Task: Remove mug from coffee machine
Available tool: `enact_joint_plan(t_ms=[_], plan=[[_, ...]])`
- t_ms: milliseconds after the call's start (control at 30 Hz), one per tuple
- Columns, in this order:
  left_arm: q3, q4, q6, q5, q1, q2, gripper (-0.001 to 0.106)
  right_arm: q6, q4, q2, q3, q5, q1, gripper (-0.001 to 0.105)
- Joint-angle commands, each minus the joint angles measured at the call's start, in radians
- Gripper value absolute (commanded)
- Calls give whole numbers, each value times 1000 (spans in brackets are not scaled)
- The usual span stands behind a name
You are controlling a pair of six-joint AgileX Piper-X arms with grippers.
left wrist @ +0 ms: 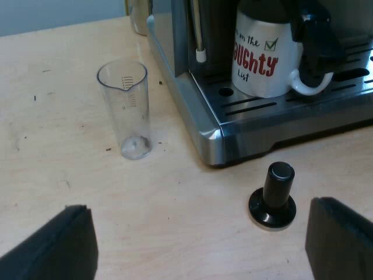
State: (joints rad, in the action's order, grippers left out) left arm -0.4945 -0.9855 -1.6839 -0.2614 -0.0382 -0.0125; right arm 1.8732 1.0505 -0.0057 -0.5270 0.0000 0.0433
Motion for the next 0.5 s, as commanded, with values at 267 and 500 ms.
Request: enact_joint_plan(t_ms=[267, 500], plan=[[-6, 1, -16, -87, -5, -35, 87, 9, -3, -43, -17, -6, 3, 72], [-93, -3, -32, -87, -5, 20, 87, 41, 53, 40, -124, -61, 3, 72]])
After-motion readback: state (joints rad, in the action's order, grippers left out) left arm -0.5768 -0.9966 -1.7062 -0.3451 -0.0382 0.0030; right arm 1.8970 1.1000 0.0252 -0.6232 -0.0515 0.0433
